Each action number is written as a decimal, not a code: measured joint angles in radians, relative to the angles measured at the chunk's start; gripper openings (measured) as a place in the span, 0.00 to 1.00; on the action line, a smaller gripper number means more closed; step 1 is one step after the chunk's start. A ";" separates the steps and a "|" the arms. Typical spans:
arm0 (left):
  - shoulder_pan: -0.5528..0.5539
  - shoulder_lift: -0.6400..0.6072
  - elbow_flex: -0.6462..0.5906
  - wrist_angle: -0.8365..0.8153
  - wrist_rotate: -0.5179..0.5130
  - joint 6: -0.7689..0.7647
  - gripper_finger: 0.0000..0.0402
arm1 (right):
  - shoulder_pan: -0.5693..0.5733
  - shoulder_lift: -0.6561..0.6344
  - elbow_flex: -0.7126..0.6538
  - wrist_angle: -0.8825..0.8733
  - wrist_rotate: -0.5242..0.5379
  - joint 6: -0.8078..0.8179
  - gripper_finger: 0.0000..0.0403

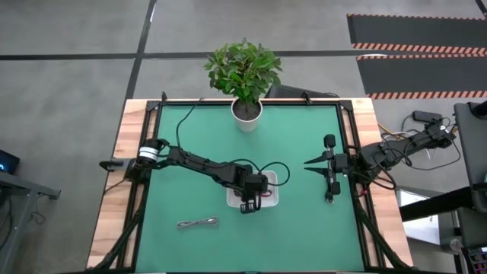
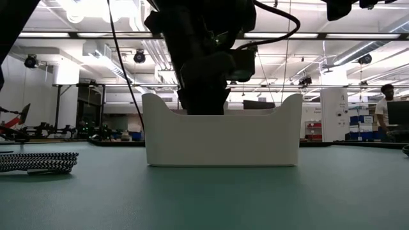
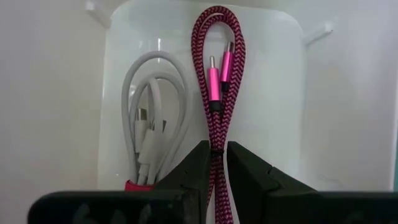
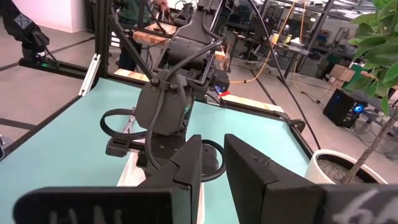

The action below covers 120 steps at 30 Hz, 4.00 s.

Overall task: Pick and place USB-C Cables
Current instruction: Put the red charger cable into the white bin, then put the white striped charger cable into the white bin

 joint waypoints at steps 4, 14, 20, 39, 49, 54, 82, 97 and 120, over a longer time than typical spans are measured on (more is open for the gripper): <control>0.000 0.000 0.016 -0.004 0.000 -0.001 0.10 | 0.000 0.000 0.000 0.000 0.000 0.000 0.15; -0.001 -0.045 0.043 -0.004 0.000 -0.001 0.10 | 0.000 0.000 0.000 0.001 0.000 0.000 0.15; -0.019 -0.128 0.037 -0.010 0.000 -0.001 0.10 | 0.000 0.000 0.000 0.002 0.000 -0.002 0.15; -0.259 -0.439 -0.183 -0.002 -0.095 0.029 0.10 | 0.000 0.099 -0.038 0.018 0.000 0.195 0.15; -0.301 -0.579 -0.392 -0.006 -0.103 -0.293 0.10 | 0.000 0.242 -0.043 0.119 0.001 0.276 0.15; -0.310 -0.599 -0.482 -0.011 -0.023 -0.422 0.10 | 0.000 0.293 -0.039 0.207 0.002 0.231 0.15; -0.478 -0.524 -0.474 0.185 0.038 -0.841 0.00 | 0.000 0.251 0.016 0.222 0.000 0.095 0.15; -0.504 -0.524 -0.484 -0.069 0.043 -0.970 0.00 | 0.000 0.250 0.018 0.238 0.000 -0.025 0.15; -0.506 -0.524 -0.496 -0.050 0.053 -0.847 0.15 | 0.000 0.230 0.024 0.249 0.000 -0.063 0.15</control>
